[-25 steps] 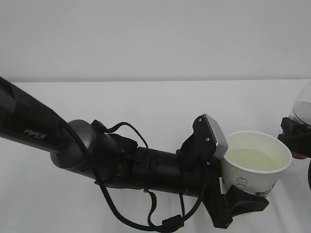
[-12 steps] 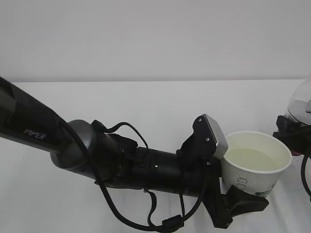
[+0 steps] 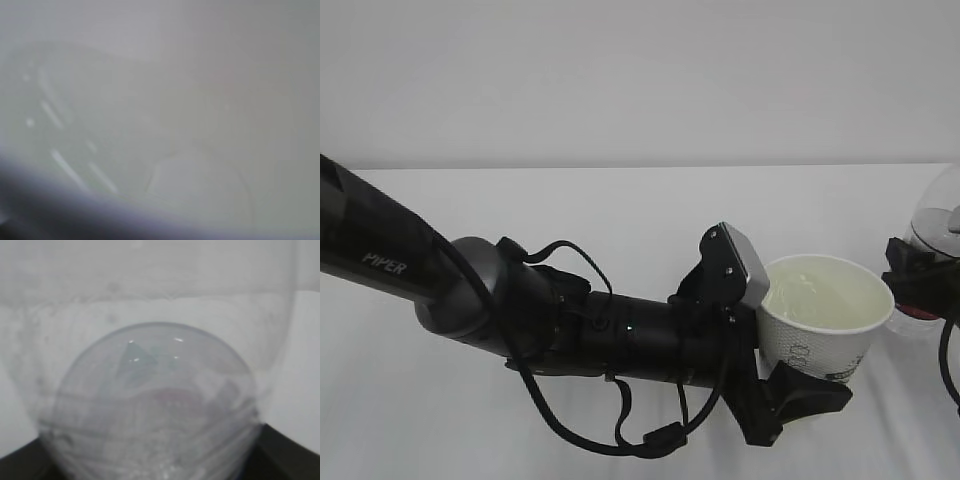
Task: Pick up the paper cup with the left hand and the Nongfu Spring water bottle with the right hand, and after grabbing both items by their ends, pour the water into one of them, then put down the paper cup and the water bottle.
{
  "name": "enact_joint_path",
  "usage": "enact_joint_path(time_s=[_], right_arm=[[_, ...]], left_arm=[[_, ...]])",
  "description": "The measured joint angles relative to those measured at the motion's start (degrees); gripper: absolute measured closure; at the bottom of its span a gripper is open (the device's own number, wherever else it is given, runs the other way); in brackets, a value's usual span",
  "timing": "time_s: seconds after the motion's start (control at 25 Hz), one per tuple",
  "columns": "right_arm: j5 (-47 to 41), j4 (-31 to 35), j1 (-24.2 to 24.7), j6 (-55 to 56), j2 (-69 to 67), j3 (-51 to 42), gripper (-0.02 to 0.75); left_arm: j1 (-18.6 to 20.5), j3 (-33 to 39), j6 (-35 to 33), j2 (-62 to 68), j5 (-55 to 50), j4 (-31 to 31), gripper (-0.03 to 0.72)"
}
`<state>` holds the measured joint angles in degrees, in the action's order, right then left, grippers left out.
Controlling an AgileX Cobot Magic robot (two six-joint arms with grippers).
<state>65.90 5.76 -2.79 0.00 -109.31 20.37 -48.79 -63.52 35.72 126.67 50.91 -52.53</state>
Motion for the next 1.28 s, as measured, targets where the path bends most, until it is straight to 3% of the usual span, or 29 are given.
enact_joint_path(time_s=[0.32, 0.64, 1.28], right_arm=[[0.0, 0.0, 0.0, 0.0, -0.02, 0.0, 0.21], [0.0, -0.04, 0.0, 0.0, -0.02, 0.0, 0.119], [-0.62, -1.49, 0.0, -1.87, -0.02, -1.95, 0.111]], left_arm=[[0.0, 0.0, 0.09, 0.0, 0.0, 0.0, 0.176], [0.0, 0.0, 0.09, 0.0, 0.0, 0.0, 0.176], [0.0, 0.0, 0.09, 0.0, 0.0, 0.0, 0.176]])
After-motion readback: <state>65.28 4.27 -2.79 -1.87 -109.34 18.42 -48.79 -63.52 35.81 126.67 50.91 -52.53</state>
